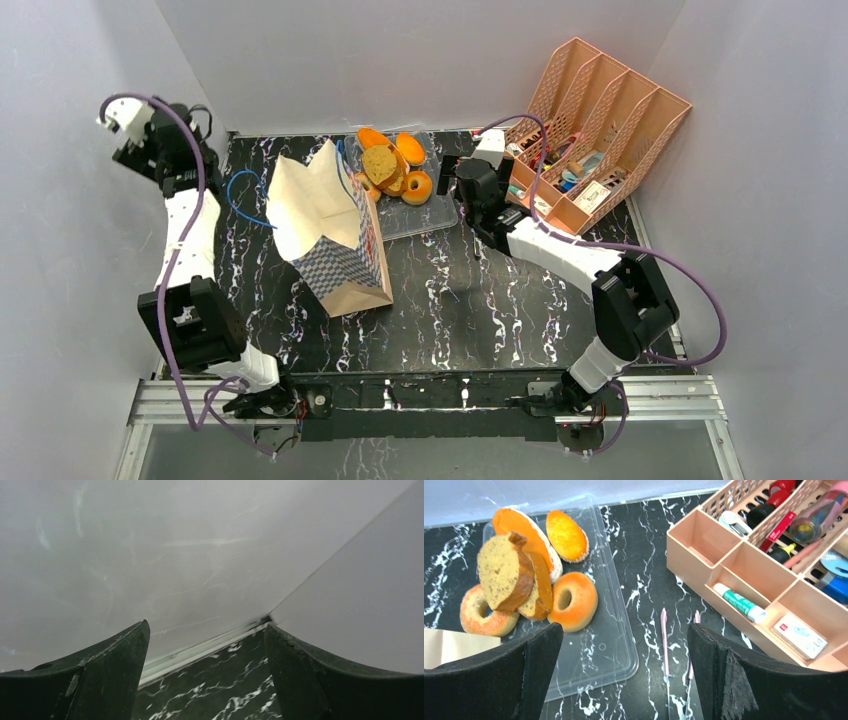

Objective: Take the fake bread out of the paper bag
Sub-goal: Reset both arms

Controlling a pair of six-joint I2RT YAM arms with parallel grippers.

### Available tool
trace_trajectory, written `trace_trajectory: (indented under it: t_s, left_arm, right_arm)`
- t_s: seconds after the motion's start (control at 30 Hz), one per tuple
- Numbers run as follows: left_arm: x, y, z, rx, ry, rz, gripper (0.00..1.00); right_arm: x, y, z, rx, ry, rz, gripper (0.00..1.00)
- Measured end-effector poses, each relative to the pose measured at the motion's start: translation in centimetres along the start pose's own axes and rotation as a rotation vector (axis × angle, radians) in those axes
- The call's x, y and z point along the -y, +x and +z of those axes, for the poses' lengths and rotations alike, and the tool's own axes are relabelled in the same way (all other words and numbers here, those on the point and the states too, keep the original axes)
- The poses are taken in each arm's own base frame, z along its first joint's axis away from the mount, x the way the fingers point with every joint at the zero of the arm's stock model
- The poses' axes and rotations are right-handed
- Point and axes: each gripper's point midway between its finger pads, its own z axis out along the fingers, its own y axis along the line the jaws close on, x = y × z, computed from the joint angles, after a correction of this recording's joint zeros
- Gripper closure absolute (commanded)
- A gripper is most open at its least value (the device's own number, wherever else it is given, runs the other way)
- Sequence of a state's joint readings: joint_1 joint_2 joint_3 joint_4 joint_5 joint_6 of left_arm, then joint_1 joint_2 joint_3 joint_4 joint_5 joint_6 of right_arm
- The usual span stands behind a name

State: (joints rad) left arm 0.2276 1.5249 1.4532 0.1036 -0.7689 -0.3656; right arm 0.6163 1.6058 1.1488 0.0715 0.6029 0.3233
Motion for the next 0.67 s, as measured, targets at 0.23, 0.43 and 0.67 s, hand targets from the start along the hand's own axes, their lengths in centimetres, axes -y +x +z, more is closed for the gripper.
trace_trajectory:
  t_s: [0.23, 0.43, 0.67]
  left_arm:
    - [-6.5, 13.7, 2.4, -0.218, 0.043, -0.026, 0.27]
    - [-6.6, 23.9, -0.3, -0.438, 0.307, 0.117, 0.32]
    - [-6.6, 27.1, -4.6, -0.431, 0.559, 0.229, 0.32]
  right_arm:
    - [-0.7, 0.8, 1.2, 0.008, -0.010, 0.003, 0.03]
    - [-0.1, 3.1, 1.6, -0.009, 0.004, -0.011, 0.03]
    - [1.2, 4.8, 1.5, -0.019, 0.043, -0.031, 0.07]
